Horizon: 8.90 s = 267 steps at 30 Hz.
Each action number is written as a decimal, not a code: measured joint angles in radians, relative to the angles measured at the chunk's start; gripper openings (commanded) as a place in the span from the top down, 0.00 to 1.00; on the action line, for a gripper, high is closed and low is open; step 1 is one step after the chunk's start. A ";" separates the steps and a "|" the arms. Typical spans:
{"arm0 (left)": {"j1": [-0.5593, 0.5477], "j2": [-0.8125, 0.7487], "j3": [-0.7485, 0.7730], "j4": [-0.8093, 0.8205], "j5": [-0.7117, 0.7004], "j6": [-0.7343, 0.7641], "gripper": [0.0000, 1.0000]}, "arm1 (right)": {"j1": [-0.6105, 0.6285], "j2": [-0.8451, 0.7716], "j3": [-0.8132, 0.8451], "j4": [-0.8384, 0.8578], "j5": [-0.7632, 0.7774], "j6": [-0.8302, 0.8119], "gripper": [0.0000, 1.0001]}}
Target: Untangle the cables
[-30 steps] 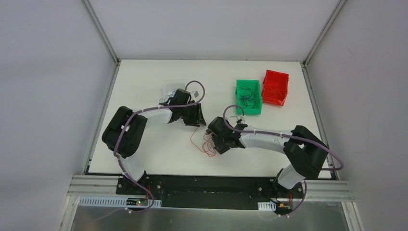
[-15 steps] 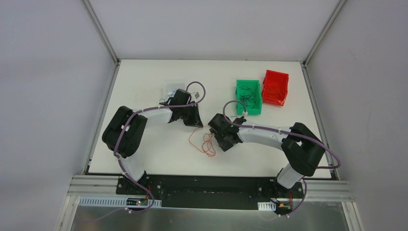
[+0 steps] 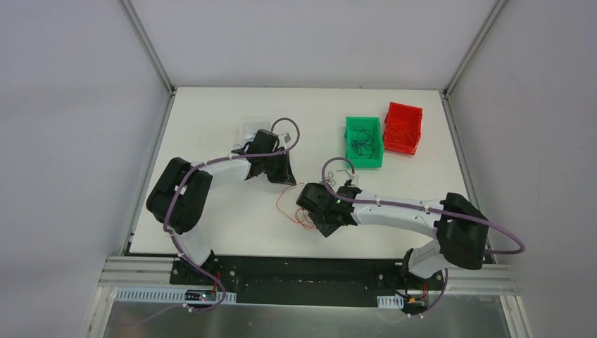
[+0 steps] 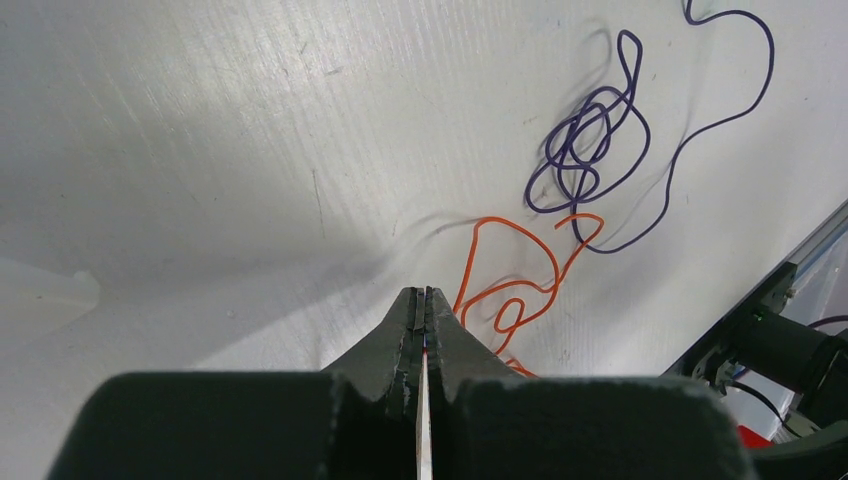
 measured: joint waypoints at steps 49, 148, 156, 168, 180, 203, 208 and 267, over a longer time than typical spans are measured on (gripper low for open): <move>0.000 0.042 0.037 -0.048 0.122 0.000 1.00 | -0.260 0.206 0.018 0.312 -0.092 0.090 0.08; -0.228 0.078 0.067 0.168 -0.292 -0.256 1.00 | -1.240 -0.313 0.241 -0.032 -0.352 -0.830 1.00; -0.078 -0.389 -0.147 -0.008 -0.415 -0.139 1.00 | -1.371 -0.314 0.237 -0.055 -0.283 -0.836 1.00; -0.095 -0.545 -0.225 -0.098 -0.324 -0.031 1.00 | -1.374 -0.070 0.389 0.011 -0.371 -0.857 1.00; -0.095 -0.676 -0.232 -0.193 -0.278 -0.023 1.00 | -1.374 0.248 0.583 0.050 -0.512 -0.829 1.00; -0.095 -0.707 -0.233 -0.288 -0.275 -0.008 1.00 | -1.229 0.671 0.896 0.002 -0.163 -0.927 1.00; -0.095 -0.713 -0.243 -0.300 -0.275 -0.004 1.00 | -1.185 0.735 0.896 0.000 -0.122 -0.968 0.87; -0.296 -0.447 -0.108 -0.522 -0.681 -0.005 0.01 | -0.797 -0.458 -0.463 0.842 -0.192 -1.091 0.14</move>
